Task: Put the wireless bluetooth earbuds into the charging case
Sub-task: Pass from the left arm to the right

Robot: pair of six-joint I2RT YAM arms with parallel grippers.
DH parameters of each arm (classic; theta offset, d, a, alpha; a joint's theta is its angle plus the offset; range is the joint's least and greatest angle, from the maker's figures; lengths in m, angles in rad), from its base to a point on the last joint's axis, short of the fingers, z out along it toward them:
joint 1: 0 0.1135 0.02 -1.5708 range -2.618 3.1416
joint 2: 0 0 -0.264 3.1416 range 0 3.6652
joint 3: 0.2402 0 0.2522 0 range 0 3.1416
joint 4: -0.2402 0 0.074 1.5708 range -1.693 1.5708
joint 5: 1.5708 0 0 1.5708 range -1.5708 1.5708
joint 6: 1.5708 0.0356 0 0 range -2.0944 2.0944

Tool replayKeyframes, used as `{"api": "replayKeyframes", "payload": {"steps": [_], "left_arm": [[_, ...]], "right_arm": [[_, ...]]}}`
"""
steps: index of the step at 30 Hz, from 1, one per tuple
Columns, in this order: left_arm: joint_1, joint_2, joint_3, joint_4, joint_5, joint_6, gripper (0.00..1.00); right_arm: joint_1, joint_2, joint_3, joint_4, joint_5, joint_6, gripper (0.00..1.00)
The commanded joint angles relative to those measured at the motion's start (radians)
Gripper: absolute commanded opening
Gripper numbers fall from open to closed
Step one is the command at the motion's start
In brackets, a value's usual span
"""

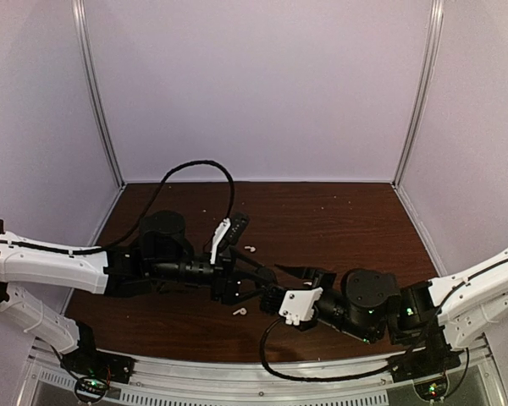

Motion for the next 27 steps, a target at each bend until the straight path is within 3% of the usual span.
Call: {"api": "replayKeyframes", "payload": {"steps": [1, 10, 14, 18, 23, 27], "left_arm": [[0.001, 0.014, 0.007, 0.079, 0.032, -0.015, 0.37], [0.001, 0.025, 0.01, 0.086, 0.041, -0.019, 0.38], [0.0, 0.021, 0.009, 0.085, 0.04, -0.021, 0.43], [0.001, 0.001, 0.001, 0.081, 0.023, -0.006, 0.63], [0.002, -0.095, -0.008, 0.03, -0.057, 0.079, 0.96], [0.003, -0.203, -0.037, 0.028, -0.111, 0.16, 0.98]], "right_arm": [[0.005, 0.035, 0.042, 0.013, 0.02, -0.024, 0.52], [0.004, 0.067, 0.062, 0.001, 0.007, -0.017, 0.27], [0.002, 0.071, 0.065, -0.007, 0.008, -0.017, 0.15], [-0.004, 0.059, 0.056, -0.005, -0.001, 0.009, 0.08], [-0.038, -0.013, 0.015, 0.016, -0.052, 0.091, 0.05], [-0.065, -0.08, -0.024, 0.039, -0.114, 0.154, 0.03]]}}
